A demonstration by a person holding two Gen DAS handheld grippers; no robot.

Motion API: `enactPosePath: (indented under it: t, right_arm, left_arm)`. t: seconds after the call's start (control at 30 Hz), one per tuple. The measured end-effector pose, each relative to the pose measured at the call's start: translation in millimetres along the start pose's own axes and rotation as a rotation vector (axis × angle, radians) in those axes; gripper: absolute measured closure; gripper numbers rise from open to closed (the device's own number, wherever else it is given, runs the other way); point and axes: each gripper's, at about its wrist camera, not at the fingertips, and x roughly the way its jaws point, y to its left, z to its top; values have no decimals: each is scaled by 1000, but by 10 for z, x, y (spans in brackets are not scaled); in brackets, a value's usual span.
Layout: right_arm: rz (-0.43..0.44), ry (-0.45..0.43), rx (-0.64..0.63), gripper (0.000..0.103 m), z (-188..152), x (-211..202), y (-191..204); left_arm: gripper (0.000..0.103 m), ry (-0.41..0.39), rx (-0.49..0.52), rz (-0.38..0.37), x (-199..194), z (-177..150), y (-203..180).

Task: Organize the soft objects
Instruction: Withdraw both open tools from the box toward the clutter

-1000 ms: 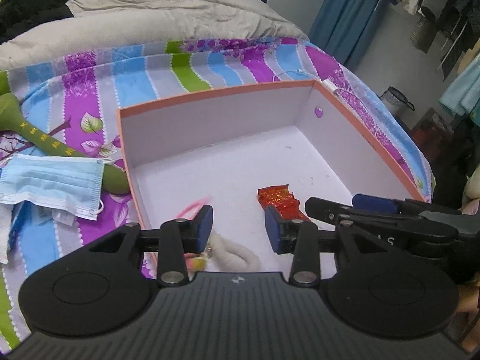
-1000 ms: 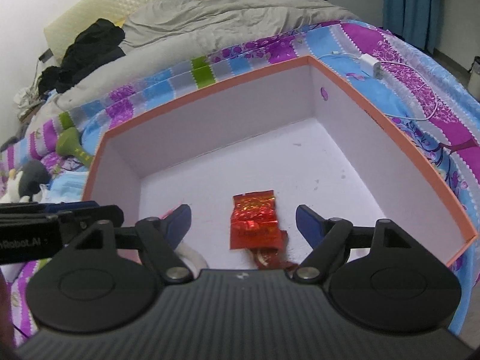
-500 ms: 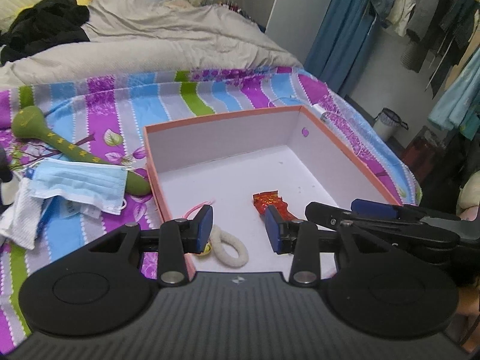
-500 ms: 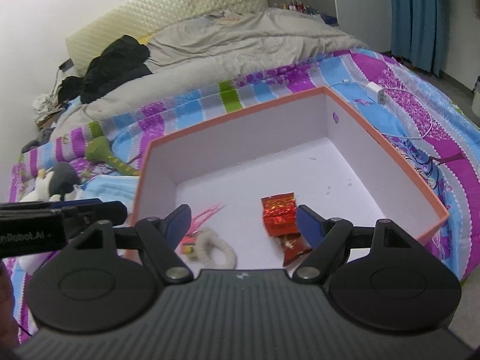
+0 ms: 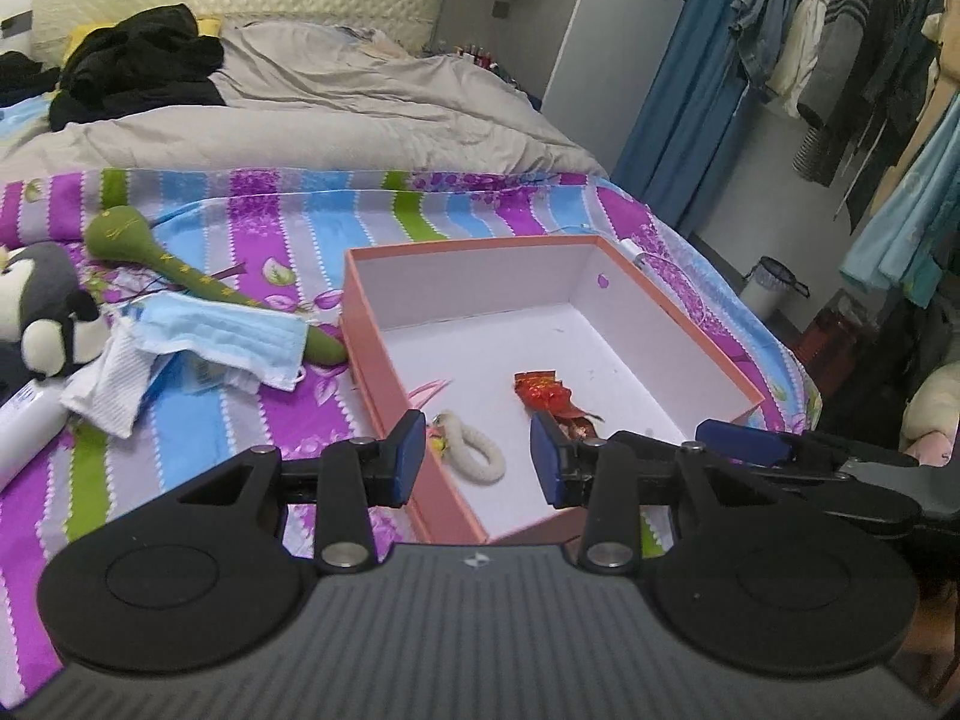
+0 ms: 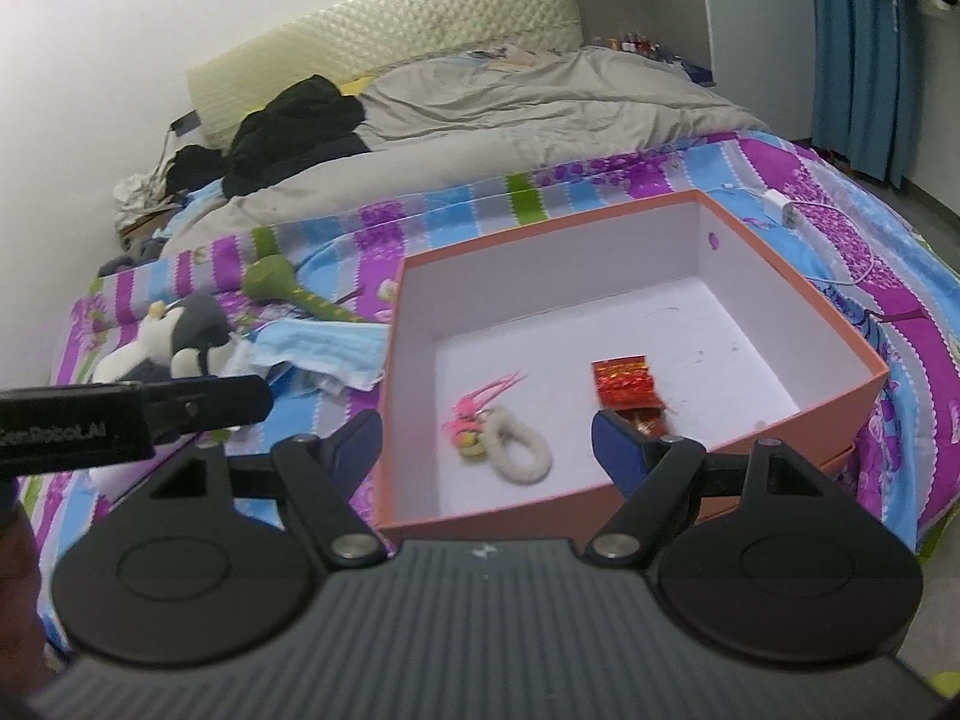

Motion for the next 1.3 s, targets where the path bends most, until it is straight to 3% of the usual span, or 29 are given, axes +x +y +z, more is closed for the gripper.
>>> enactPosePath:
  t: [0.8,1.3]
  right_arm:
    - [140,32,-132,24,-577,-253,893]
    - [234,99,-231,24,-902,4,1356]
  left_arm:
    - [59,-74,-134,133,-1008,-717,775]
    - [59,-46,-258,231,-1088,-1180,1344]
